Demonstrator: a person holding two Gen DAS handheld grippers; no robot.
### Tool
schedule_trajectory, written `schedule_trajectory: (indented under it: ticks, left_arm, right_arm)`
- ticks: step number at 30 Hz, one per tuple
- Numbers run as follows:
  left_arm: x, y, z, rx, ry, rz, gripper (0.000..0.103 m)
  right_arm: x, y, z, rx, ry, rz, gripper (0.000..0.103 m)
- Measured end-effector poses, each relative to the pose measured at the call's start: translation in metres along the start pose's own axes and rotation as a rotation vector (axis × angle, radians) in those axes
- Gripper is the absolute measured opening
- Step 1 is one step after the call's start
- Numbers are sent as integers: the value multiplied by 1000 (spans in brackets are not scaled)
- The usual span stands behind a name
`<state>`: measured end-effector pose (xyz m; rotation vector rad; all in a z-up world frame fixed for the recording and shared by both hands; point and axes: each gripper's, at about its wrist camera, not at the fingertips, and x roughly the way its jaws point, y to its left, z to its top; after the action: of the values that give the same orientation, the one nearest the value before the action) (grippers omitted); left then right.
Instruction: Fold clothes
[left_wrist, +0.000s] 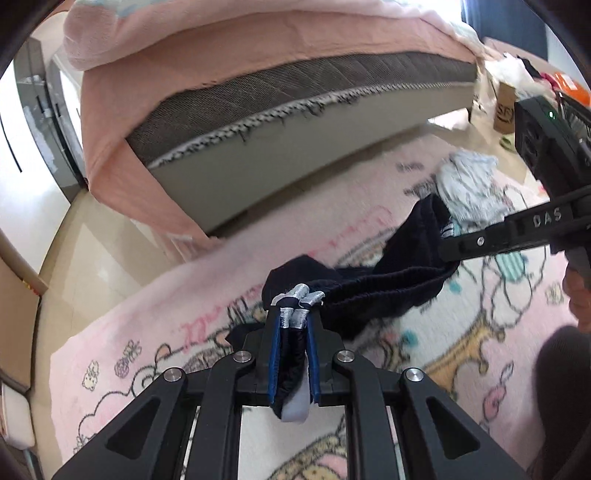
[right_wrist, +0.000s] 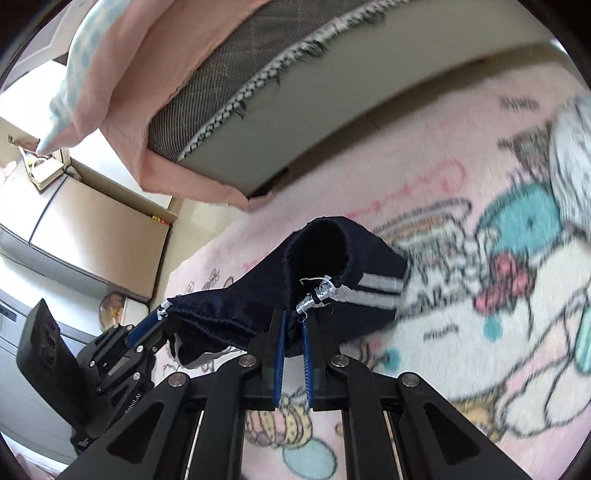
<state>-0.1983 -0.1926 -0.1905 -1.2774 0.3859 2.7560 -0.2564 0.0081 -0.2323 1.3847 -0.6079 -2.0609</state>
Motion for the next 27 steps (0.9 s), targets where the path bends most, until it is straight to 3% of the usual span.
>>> schedule_trajectory:
  ticks: [6,12,17,27]
  left_arm:
    - [2,-12,-25,18,86,-67,11]
    - [4,-35,-63,98,179,-74,12]
    - [4,-53,-86,111,231,-84,12]
    - [4,-75,-139,-13,345,-69,12]
  right_arm:
    - [-3,-11,-30,29,35,-25,7]
    - [-9,-29,-58,111,63,7,7]
    - [-6,-39,-87,140,108,-31,7]
    - [-5,-57,-134,188,181,-59,7]
